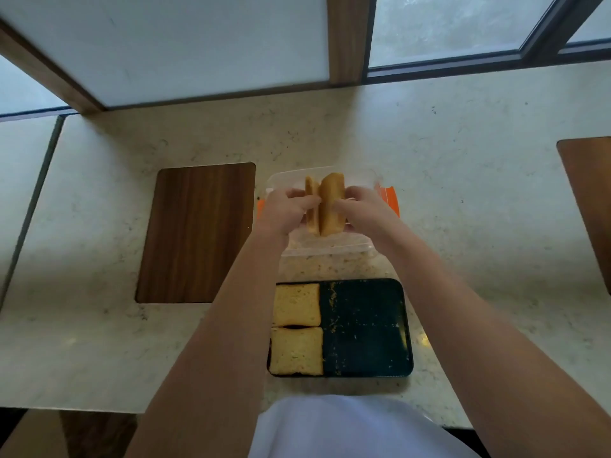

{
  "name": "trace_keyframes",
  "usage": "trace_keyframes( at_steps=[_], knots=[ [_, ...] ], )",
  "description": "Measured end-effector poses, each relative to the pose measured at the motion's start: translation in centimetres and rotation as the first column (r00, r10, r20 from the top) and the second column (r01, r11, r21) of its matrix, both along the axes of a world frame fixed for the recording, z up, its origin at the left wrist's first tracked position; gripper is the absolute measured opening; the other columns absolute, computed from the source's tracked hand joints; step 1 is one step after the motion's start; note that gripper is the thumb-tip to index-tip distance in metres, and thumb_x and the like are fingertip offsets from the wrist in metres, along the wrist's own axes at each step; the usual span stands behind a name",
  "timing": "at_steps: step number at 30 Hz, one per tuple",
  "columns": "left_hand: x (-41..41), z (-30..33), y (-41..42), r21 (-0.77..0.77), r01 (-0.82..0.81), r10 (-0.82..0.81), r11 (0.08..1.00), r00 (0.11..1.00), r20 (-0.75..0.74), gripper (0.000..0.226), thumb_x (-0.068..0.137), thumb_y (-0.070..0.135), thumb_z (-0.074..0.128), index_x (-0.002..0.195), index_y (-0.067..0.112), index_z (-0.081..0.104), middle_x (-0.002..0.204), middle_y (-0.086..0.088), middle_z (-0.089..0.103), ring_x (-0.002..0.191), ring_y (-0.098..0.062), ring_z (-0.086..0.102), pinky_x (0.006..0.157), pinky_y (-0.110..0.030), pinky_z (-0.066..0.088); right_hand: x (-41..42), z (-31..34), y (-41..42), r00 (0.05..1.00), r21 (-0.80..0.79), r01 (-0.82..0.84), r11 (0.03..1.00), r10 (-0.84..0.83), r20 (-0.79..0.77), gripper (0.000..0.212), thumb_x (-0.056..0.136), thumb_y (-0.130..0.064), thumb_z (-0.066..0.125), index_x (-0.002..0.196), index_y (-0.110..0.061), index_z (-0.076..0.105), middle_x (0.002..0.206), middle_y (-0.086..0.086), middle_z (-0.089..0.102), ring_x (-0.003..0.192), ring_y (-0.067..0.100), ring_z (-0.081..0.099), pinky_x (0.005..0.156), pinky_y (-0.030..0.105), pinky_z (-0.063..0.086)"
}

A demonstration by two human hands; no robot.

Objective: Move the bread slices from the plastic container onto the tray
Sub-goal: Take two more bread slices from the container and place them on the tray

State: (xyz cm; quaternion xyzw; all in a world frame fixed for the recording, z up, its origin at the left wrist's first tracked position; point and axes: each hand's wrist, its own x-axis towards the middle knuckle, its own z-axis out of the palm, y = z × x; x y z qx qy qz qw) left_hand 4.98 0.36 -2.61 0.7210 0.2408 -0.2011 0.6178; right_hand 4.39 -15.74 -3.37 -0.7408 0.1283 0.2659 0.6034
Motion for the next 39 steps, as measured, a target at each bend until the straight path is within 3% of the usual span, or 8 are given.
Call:
trace_keyframes(
  at_steps=[3, 6, 9, 11, 15, 23, 29, 39],
  knots=[
    [-0.2, 0.6, 0.2, 0.078, -0.096, 0.094, 0.992, 0.995, 0.022, 0.011, 0.086, 0.014, 0.064, 0.094, 0.007, 0.067, 0.097, -0.012, 0.068, 0.094, -0.027, 0.064, 0.084, -0.047, 0.054, -0.9, 0.6, -0.8, 0.997, -0.025, 0.061, 0.998, -0.06, 0.041, 0.019, 0.089, -0.025, 0.056, 0.107, -0.021, 0.06, 0.106, 0.004, 0.068, 0.096, 0.019, 0.068, 0.085, 0.04, 0.061],
    [-0.5, 1.0, 1.3, -0.146, -0.379, 0.347, 0.914, 0.916, -0.202, 0.018, 0.089, 0.014, 0.064, 0.105, 0.008, 0.062, 0.102, -0.012, 0.066, 0.094, -0.027, 0.062, 0.071, -0.039, 0.051, -1.4, 1.2, -2.1, 0.971, 0.04, 0.237, 0.971, -0.238, 0.014, 0.023, 0.089, -0.022, 0.053, 0.104, -0.011, 0.066, 0.103, 0.01, 0.069, 0.094, 0.024, 0.068, 0.081, 0.039, 0.062],
    [-1.5, 1.4, 2.1, -0.363, -0.484, 0.291, 0.796, 0.832, -0.472, 0.025, 0.091, 0.013, 0.064, 0.115, 0.005, 0.06, 0.094, -0.015, 0.067, 0.075, -0.026, 0.064, 0.053, -0.032, 0.05, -1.6, 1.8, -3.3, 0.948, 0.027, 0.317, 0.948, -0.318, 0.031, 0.025, 0.091, -0.022, 0.056, 0.104, -0.005, 0.067, 0.094, 0.008, 0.067, 0.085, 0.022, 0.065, 0.074, 0.036, 0.061],
    [-1.9, 1.1, 1.5, -0.378, -0.423, 0.236, 0.824, 0.861, -0.451, 0.024, 0.093, 0.012, 0.061, 0.113, 0.0, 0.061, 0.083, -0.015, 0.068, 0.063, -0.023, 0.065, 0.049, -0.029, 0.051, -1.4, 2.4, -3.9, 0.942, 0.028, 0.331, 0.943, -0.332, 0.05, 0.026, 0.09, -0.02, 0.056, 0.104, 0.0, 0.067, 0.093, 0.01, 0.066, 0.084, 0.022, 0.064, 0.071, 0.033, 0.059],
    [-2.3, 0.5, 0.5, 0.093, -0.225, 0.229, 0.97, 0.973, -0.033, 0.027, 0.089, 0.014, 0.067, 0.112, 0.001, 0.064, 0.091, -0.007, 0.065, 0.086, -0.022, 0.063, 0.075, -0.041, 0.055, -1.9, 3.4, -4.7, 0.933, 0.016, 0.349, 0.937, -0.349, 0.083, 0.018, 0.089, -0.014, 0.054, 0.098, -0.002, 0.064, 0.088, 0.01, 0.061, 0.076, 0.02, 0.061, 0.065, 0.031, 0.058],
    [-3.3, 0.7, 1.4, -0.21, -0.336, 0.319, 0.918, 0.941, -0.11, 0.041, 0.089, 0.014, 0.069, 0.126, 0.004, 0.055, 0.109, -0.012, 0.067, 0.092, -0.025, 0.066, 0.049, -0.03, 0.055, -4.2, 3.1, -5.1, 0.928, 0.108, 0.372, 0.922, -0.373, -0.016, 0.021, 0.093, -0.015, 0.055, 0.109, -0.007, 0.064, 0.098, 0.006, 0.068, 0.086, 0.017, 0.068, 0.061, 0.025, 0.057],
    [-8.7, 0.7, 2.5, -0.473, -0.355, 0.309, 0.806, 0.935, -0.176, 0.05, 0.083, 0.018, 0.073, 0.129, 0.005, 0.055, 0.119, -0.015, 0.068, 0.092, -0.028, 0.074, 0.059, -0.034, 0.06, -10.4, 0.9, -6.7, 0.914, 0.242, 0.403, 0.882, -0.378, -0.147, 0.013, 0.093, -0.011, 0.054, 0.104, -0.009, 0.06, 0.11, 0.013, 0.063, 0.098, 0.024, 0.065, 0.073, 0.033, 0.058],
    [-19.5, -3.8, 3.8, -0.28, -0.306, 0.217, 0.91, 0.926, -0.309, 0.015, 0.094, 0.013, 0.06, 0.108, 0.007, 0.064, 0.106, -0.016, 0.067, 0.097, -0.03, 0.066, 0.086, -0.05, 0.055, -18.4, -6.8, -7.9, 0.933, -0.139, 0.254, 0.957, -0.28, -0.225, 0.015, 0.094, -0.017, 0.056, 0.103, -0.011, 0.067, 0.109, 0.017, 0.067, 0.096, 0.026, 0.067, 0.076, 0.044, 0.062]
  ],
)
